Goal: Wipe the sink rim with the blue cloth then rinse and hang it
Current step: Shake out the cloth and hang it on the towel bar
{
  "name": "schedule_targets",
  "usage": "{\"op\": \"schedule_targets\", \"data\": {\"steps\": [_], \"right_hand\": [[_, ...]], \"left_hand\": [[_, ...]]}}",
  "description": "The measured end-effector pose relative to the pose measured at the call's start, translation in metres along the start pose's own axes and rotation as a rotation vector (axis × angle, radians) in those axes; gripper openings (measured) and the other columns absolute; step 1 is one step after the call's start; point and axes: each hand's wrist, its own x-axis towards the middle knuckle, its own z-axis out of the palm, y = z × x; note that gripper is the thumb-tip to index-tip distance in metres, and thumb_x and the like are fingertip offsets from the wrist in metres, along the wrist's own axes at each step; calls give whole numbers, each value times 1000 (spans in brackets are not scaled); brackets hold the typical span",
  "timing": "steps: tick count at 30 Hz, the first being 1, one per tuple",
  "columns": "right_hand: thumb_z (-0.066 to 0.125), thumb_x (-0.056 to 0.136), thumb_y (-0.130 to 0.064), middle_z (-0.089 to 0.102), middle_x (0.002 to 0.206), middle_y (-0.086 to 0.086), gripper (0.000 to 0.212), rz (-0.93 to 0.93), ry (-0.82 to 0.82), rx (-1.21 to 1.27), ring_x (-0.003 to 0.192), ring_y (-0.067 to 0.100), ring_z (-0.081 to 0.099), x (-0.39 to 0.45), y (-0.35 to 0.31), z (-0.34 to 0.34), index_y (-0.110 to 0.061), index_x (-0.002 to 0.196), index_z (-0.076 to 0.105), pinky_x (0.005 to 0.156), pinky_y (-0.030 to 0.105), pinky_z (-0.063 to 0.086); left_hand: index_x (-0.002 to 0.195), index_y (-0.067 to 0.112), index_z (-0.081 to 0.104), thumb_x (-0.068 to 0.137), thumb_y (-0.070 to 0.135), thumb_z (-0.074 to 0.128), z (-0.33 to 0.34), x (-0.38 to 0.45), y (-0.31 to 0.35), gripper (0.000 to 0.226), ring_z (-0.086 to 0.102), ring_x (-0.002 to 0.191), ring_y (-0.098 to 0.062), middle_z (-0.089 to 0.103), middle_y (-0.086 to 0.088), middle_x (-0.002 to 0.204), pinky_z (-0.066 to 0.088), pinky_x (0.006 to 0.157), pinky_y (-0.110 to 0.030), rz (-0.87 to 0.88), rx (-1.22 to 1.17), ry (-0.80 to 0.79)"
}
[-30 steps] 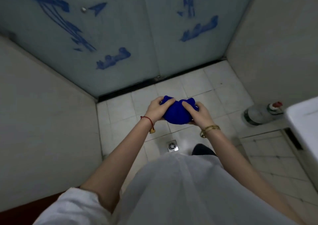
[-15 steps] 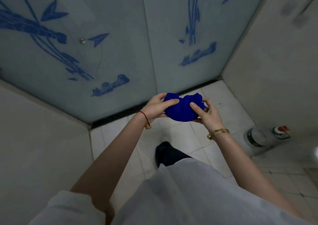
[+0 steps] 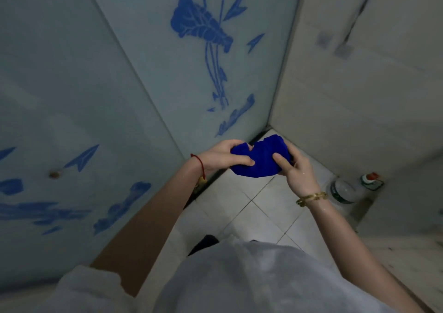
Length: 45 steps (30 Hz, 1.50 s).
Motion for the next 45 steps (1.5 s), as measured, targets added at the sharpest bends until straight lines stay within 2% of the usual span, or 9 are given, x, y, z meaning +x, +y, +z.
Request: {"op": "schedule_targets", "data": {"steps": [4,8,12,18,27,32,37,42,45], "right_hand": [[51,98,-13,62,124,6,34,0,127,-112,116,19,59,23,-9,-3,-8,131,52,102,46,46],[48,99,-18,60,114,-10,29,-33,253,-262,111,13,57,41,-18,2,-22,128,52,93,25,45],[40,102,-28,59,117,8,33,12,371,-509,110,26,53,59,-18,11,-25,134,46,89,31,39],[26,101,-47,60,126,8,41,90,491,-643,113,27,56,74,-23,11,-46,141,32,90,41,48],[35,100,-41,38,140,9,42,93,719,-901,124,27,35,83,-35,-2,-41,141,42,99,43,38],[47,99,-24,55,108,4,39,-96,782,-754,103,19,47,83,-44,-5,-27,138,51,85,16,29],[65,89,-14,69,104,-8,29,-181,814,-529,97,6,61,81,-62,-8,-20,117,67,89,24,49],[60,92,-9,68,112,-4,25,-178,723,-293,108,9,61,78,-74,-6,-17,116,65,95,35,50],[54,95,-6,66,113,0,30,-239,703,-330,108,9,58,78,-82,-1,-16,121,65,95,30,47]], "left_hand": [[84,28,64,79,11,78,-21,37,23,22,69,79,-3,71,9,84,53,65,-17,85,71,-73],[73,21,58,77,6,79,-42,71,48,27,70,91,-11,72,7,96,56,72,-23,195,176,-189],[69,17,52,75,5,81,-60,96,68,32,65,87,-17,66,-9,87,52,79,-33,351,361,-230],[78,14,53,77,10,81,-73,127,84,29,64,80,-10,66,-1,81,50,69,-23,499,346,-215],[90,26,69,77,17,83,-69,151,100,21,68,85,0,72,14,87,52,71,-13,614,298,-215],[96,19,73,78,15,81,-62,163,107,20,68,89,-5,73,8,92,54,80,-18,642,285,-206],[86,29,68,77,15,83,-60,166,105,23,67,88,-5,71,11,89,55,85,-24,649,288,-221],[91,31,64,75,21,84,-66,163,108,27,66,85,-5,70,15,87,49,78,-15,706,199,-305],[109,29,58,80,34,77,-64,156,117,35,68,74,-8,71,9,80,51,64,-18,528,110,-431]]}}
